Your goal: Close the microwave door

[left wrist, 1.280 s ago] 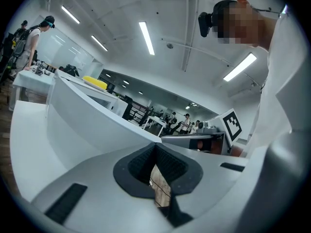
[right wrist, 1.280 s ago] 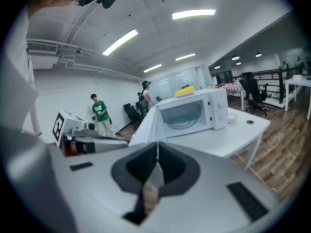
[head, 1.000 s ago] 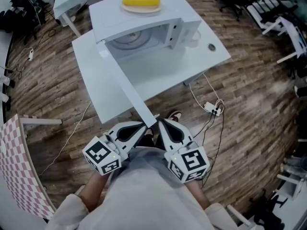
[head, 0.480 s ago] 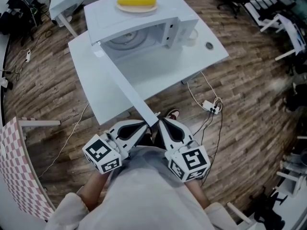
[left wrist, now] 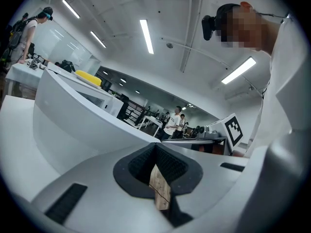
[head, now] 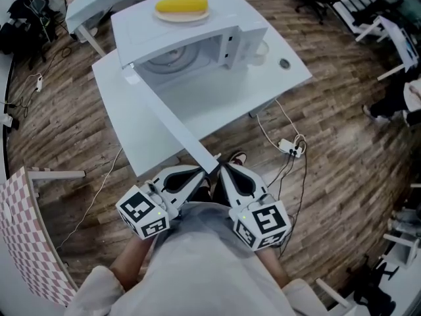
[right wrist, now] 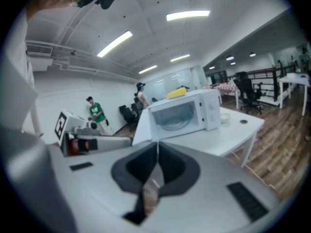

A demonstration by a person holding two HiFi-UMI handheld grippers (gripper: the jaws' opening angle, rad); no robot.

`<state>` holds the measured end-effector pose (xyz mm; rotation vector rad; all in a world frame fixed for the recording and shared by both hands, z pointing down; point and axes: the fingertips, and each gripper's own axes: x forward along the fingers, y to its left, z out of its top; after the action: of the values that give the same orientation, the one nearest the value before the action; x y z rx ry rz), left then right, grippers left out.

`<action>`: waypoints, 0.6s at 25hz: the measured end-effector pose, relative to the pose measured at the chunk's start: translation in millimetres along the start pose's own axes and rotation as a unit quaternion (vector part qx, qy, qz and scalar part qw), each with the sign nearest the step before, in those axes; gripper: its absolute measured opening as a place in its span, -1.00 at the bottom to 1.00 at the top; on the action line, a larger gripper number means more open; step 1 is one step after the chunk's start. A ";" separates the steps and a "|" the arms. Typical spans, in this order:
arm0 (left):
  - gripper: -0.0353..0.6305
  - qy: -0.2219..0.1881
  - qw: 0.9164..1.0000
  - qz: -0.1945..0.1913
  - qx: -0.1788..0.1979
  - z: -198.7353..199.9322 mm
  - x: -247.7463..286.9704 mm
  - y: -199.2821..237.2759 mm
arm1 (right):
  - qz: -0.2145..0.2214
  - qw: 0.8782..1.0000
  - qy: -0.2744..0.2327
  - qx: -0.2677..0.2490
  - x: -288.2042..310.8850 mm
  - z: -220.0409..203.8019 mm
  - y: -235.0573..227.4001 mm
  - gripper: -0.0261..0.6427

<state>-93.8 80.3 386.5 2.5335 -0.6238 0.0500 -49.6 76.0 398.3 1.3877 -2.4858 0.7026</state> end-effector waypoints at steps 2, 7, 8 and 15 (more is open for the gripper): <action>-0.84 -0.001 1.000 0.000 -0.001 0.3 3.3 0.1 | -0.001 1.000 0.001 -0.001 0.0 -0.1 -2.6 -0.85; -0.84 0.001 1.000 0.000 -0.008 1.9 10.9 1.4 | 0.001 1.000 -0.002 0.002 1.6 2.5 -8.5 -0.85; -0.84 0.000 1.000 0.000 -0.012 2.4 12.2 1.5 | 0.001 1.000 -0.001 0.002 1.7 2.7 -9.5 -0.85; -0.84 0.000 1.000 -0.004 -0.020 4.9 18.1 1.5 | 0.001 1.000 0.001 0.005 1.3 2.9 -14.2 -0.85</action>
<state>-78.7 69.0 385.8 2.4963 -0.6086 0.0349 -38.1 67.3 400.6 1.3869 -2.4854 0.7181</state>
